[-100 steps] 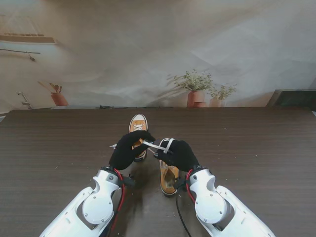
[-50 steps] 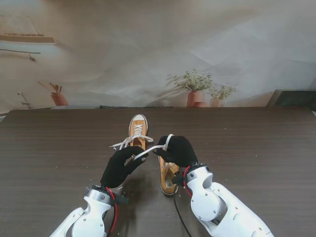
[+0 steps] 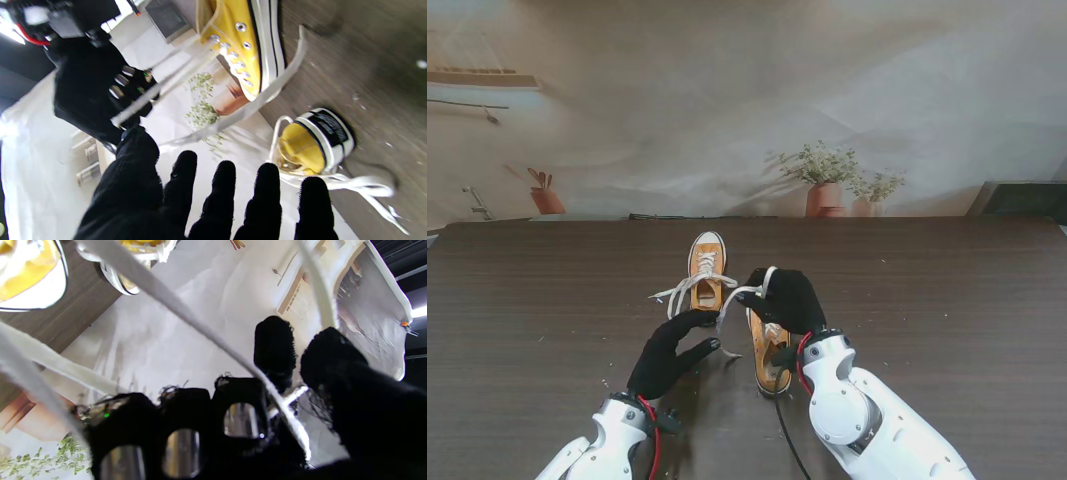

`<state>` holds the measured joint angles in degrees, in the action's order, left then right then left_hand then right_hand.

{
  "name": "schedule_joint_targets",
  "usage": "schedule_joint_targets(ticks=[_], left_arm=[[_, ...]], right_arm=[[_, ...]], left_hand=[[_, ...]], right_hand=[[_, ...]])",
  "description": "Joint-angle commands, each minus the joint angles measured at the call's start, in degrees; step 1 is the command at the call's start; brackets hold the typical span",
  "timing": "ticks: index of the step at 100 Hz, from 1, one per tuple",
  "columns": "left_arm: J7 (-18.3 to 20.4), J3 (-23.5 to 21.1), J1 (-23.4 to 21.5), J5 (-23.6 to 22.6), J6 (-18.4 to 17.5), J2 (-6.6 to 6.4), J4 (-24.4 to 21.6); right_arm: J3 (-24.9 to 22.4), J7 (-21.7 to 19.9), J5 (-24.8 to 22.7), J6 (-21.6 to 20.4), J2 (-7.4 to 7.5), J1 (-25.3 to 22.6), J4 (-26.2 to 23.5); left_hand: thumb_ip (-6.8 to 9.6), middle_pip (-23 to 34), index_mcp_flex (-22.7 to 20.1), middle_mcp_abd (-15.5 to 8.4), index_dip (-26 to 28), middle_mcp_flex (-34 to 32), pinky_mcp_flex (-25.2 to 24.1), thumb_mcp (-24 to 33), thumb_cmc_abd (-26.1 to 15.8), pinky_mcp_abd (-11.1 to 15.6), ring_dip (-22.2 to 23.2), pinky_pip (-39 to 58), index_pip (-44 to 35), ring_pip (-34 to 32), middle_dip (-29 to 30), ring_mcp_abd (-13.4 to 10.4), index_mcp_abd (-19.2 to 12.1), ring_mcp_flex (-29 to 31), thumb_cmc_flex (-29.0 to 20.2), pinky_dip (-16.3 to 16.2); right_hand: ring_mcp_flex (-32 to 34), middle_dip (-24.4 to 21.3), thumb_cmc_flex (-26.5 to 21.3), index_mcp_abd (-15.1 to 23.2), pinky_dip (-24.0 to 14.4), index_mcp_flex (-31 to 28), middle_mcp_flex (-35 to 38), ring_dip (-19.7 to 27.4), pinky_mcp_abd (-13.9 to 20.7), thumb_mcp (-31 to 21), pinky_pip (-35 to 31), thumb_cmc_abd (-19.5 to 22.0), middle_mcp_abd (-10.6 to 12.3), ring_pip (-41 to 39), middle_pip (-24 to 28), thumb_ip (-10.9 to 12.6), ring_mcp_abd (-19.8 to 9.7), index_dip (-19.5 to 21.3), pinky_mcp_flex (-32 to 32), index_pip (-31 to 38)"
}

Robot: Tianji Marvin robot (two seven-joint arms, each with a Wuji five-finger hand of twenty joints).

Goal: Tie the shoelaces into a bow on the shoes

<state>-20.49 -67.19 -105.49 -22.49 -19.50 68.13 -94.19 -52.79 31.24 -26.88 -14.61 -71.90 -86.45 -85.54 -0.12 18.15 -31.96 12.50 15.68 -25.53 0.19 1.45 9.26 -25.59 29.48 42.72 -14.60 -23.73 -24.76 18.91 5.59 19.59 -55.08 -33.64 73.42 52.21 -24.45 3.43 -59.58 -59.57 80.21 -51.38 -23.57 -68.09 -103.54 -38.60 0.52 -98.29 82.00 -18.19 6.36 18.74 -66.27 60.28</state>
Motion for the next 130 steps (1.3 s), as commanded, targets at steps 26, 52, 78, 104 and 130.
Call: schedule_joint_targets(ticks=[26,52,78,104,130], left_arm=[[-3.97,-3.13,2.14,7.43,-5.02,2.27,2.84],[0.65,-2.81,3.17,7.30,0.06,1.12,-0.02],[8.34,1.19,7.42,10.51,4.49,-0.10,0.37],[8.79,6.16,12.34,8.38,5.74,-0.05,2.81],[3.96,8.96,13.27,5.02,5.32,0.91,4.60]], right_arm=[[-1.66,-1.96,-0.02,-5.63,0.56,-0.28,0.00],[-1.99,-4.15,1.02,-5.38,1.00,-1.20,-1.15],[-2.19,-4.89,1.86,-3.44,1.10,-1.94,-2.50],[-2.35,-5.43,3.42,-2.31,0.98,-2.22,-2.58],[-2.06,-5.54,5.51,0.61,0.56,-2.32,-3.22]], left_hand=[[-0.47,0.71,-1.06,-1.18,0.27,-0.26,0.19,2.42,-0.12,1.78,0.54,-7.37,-1.81,1.79,-0.08,-1.94,-2.18,-0.49,2.18,-3.84],[-1.07,1.81,-3.85,-0.95,1.33,-3.22,0.96,2.74,-0.89,1.23,0.80,-6.01,-5.52,0.35,-0.33,-1.12,-2.49,1.20,-0.20,-6.19],[-0.95,-0.91,-0.06,-0.80,-2.71,-0.12,-0.18,-0.33,-2.24,2.29,0.00,-7.22,1.20,1.89,1.02,-1.30,-2.70,-0.71,-0.90,-5.23],[-0.76,-0.48,-0.88,-1.46,-2.68,-0.06,0.37,0.41,-1.85,3.17,0.44,-6.73,-0.83,1.64,0.89,-1.99,-4.44,-0.44,-5.22,-6.09],[-0.59,4.10,-9.89,-1.20,11.22,-7.21,2.31,-0.96,0.51,1.25,0.61,1.70,-31.01,-2.21,-0.54,-1.05,-6.26,3.28,-12.31,-4.74]], right_hand=[[1.48,-0.51,-0.21,0.17,-0.64,-0.27,2.90,-0.67,-0.42,-2.29,-16.43,-0.75,-1.00,-4.54,3.30,-0.15,-0.97,-0.74,-1.74,1.03],[1.41,-0.38,0.16,-0.35,-1.54,-0.07,2.92,-1.16,0.06,-2.24,-16.43,-0.06,-1.14,-5.27,3.72,-0.05,-1.18,-1.86,-1.99,0.10],[1.46,-0.44,3.31,-1.30,-3.21,-0.52,2.90,-1.81,0.13,-2.62,-16.43,3.53,-0.92,-5.16,3.88,0.22,-1.68,-2.91,-2.16,-1.90],[1.33,-0.15,9.82,-3.95,-5.79,-5.12,2.96,-3.54,-2.11,-2.96,-16.43,10.76,-2.91,-5.76,5.36,5.25,-0.10,2.11,-1.82,-8.36],[1.16,-0.01,6.43,-6.45,-9.45,-5.83,2.96,-6.13,-4.65,-4.21,-16.43,7.45,-4.56,-6.41,7.81,3.76,2.11,1.46,-1.40,-7.62]])
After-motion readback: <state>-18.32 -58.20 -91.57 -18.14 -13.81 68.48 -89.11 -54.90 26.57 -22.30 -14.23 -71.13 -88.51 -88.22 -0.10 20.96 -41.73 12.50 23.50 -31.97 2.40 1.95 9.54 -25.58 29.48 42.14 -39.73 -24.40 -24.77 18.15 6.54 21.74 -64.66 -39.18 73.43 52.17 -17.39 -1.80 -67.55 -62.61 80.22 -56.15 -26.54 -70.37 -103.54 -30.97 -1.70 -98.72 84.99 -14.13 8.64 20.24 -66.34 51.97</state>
